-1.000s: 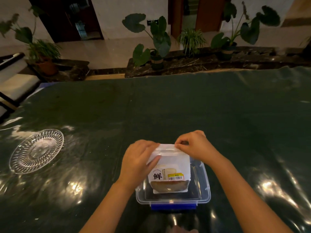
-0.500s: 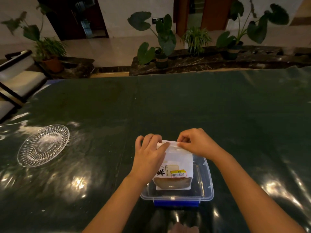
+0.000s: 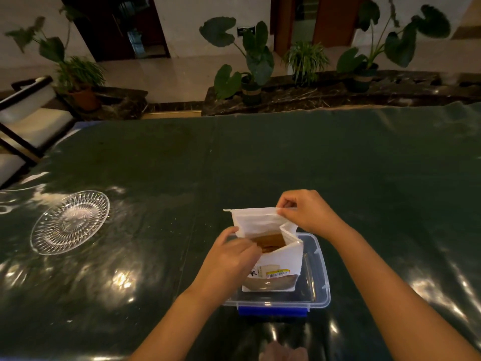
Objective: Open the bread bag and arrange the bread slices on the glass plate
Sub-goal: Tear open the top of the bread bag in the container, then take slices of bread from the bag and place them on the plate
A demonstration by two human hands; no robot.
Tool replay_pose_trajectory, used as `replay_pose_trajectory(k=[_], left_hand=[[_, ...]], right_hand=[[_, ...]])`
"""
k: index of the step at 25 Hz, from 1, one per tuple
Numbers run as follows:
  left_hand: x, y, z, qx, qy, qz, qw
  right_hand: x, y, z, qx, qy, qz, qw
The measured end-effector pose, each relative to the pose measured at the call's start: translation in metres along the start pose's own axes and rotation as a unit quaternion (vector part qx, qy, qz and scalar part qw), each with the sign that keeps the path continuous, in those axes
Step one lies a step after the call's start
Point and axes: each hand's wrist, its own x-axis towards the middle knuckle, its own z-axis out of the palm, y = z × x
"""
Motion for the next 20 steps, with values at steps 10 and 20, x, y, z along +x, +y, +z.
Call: replay_pose_trajectory(k=[10, 20], left_hand=[[-0.028, 0.027, -0.022, -0.031, -0.13, 0.039, 0.99], [-0.013, -0.01, -0.029, 0.064, -0.081, 0.007, 0.995]], right_hand=[[0.02, -0.008, -0.003, -0.151, 0.08, -0.077, 0.982], [-0.033, -0.011, -0.012, -0.365, -0.179, -0.161, 0.899]])
